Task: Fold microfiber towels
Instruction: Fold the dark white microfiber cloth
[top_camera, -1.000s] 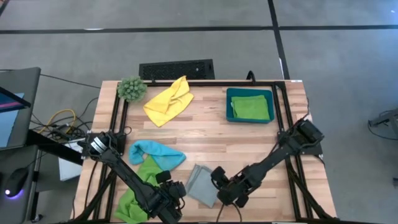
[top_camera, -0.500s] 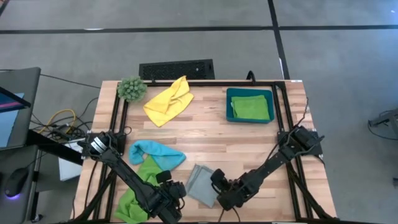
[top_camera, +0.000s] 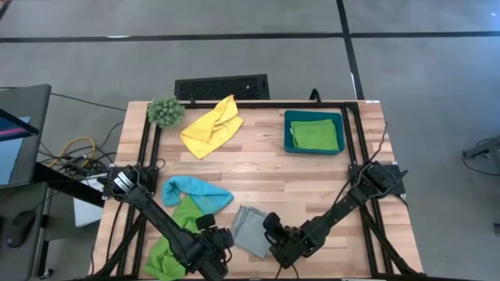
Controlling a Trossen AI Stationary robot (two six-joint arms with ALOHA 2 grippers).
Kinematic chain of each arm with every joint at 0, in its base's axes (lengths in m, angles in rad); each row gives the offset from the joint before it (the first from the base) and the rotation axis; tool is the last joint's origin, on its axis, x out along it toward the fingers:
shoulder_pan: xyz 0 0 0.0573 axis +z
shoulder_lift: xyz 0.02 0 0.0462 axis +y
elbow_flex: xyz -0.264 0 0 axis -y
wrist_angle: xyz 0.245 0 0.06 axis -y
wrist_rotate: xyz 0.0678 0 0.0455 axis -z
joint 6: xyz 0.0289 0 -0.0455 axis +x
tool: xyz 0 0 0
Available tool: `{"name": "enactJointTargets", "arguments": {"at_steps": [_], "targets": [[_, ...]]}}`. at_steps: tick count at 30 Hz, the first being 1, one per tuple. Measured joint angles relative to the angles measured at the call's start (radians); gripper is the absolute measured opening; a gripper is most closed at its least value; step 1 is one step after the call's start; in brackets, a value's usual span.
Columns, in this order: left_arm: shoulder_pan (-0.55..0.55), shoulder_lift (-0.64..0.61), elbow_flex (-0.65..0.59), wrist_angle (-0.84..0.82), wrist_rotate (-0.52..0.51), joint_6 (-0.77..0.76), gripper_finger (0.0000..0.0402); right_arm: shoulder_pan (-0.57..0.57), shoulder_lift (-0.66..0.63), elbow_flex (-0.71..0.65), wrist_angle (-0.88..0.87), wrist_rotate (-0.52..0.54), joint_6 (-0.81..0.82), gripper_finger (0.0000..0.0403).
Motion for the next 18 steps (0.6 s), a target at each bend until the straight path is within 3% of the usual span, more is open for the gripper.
{"name": "enactJointTargets", "arguments": {"at_steps": [5,12,18], "targets": [[0.0,0.0,0.0,0.0,0.0,0.0,0.0158,-0.002,0.007,0.0,0.0,-0.016,-0.015,0.013],[0.0,0.0,0.0,0.0,0.0,-0.003,0.0158,-0.015,0.009,-0.002,0.004,-0.071,0.006,0.0018],[0.0,0.0,0.0,0.0,-0.003,-0.003,0.0158,-0.022,0.004,-0.003,0.008,-0.089,0.019,0.0015]]}}
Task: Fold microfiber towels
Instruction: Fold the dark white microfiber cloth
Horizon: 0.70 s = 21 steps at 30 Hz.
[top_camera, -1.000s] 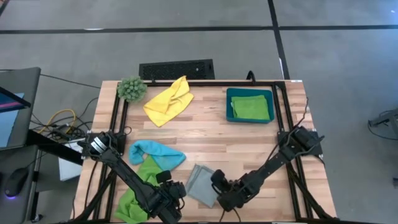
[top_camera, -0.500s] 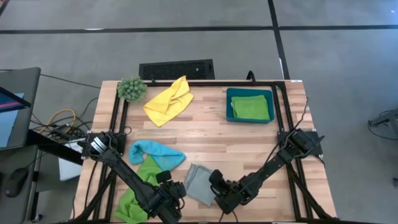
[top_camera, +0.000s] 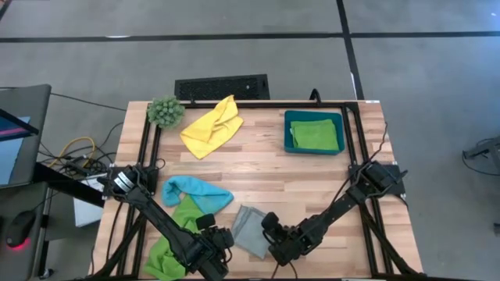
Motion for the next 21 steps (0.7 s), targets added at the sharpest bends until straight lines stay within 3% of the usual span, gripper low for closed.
{"name": "enactJointTargets", "arguments": {"at_steps": [9,13,21], "targets": [[0.001,-0.001,-0.01,0.063,-0.068,0.082,0.0158,-0.038,-0.054,-0.007,-0.039,-0.032,0.038,0.0005],[0.001,-0.001,-0.048,0.129,-0.165,0.114,0.0158,-0.073,-0.081,-0.007,-0.042,-0.078,0.069,0.0006],[0.0,-0.001,-0.078,0.192,-0.184,0.346,0.0158,-0.14,-0.122,-0.005,-0.044,-0.146,0.098,0.0005]]}}
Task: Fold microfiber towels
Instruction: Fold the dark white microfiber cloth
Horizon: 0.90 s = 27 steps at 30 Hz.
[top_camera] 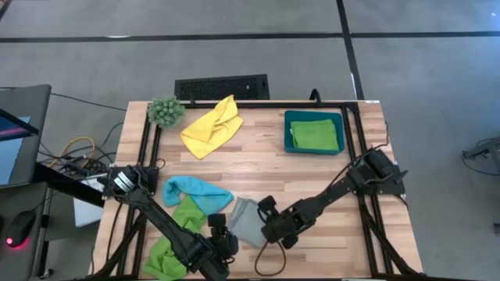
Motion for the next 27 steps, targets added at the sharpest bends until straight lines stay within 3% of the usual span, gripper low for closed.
{"name": "enactJointTargets", "arguments": {"at_steps": [11,15,20,27], "targets": [[0.0,0.072,0.0,0.061,-0.057,0.157,0.0158,-0.087,-0.057,0.002,0.016,-0.074,0.017,0.0003],[0.0,0.125,0.001,0.063,-0.131,0.126,0.0158,-0.106,-0.058,0.003,0.027,-0.079,0.017,0.0003],[0.0,0.196,0.001,0.092,-0.134,0.098,0.0158,-0.13,-0.058,0.003,0.026,-0.089,0.018,0.0003],[-0.002,0.2,0.001,0.08,-0.31,0.06,0.0158,-0.144,-0.058,0.007,0.027,-0.114,0.033,0.0003]]}}
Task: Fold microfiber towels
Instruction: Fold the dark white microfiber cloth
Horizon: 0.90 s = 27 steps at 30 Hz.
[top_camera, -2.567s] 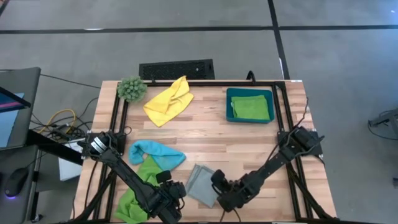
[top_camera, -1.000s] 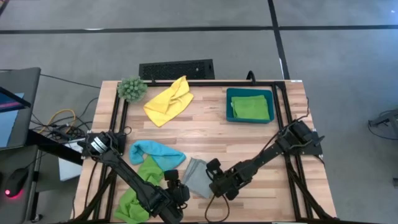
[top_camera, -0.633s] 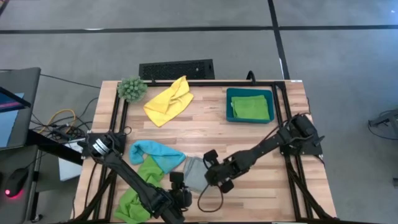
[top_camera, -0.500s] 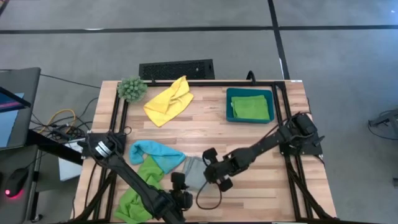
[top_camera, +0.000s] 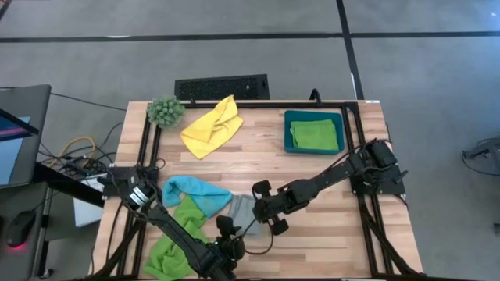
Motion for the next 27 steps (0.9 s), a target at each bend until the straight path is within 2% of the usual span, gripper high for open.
{"name": "enactJointTargets", "arguments": {"at_steps": [5,11,27], "targets": [[0.011,0.0,0.0,0.023,0.056,0.04,0.0158,-0.006,0.0,0.0,0.0,-0.002,0.0,0.0003],[0.013,0.001,0.0,0.091,0.053,0.069,0.0158,-0.016,0.0,0.0,0.0,-0.001,0.0,0.0003],[0.036,0.078,0.002,0.074,-0.027,0.137,0.0157,-0.02,0.0,0.0,-0.001,-0.01,0.003,0.0003]]}}
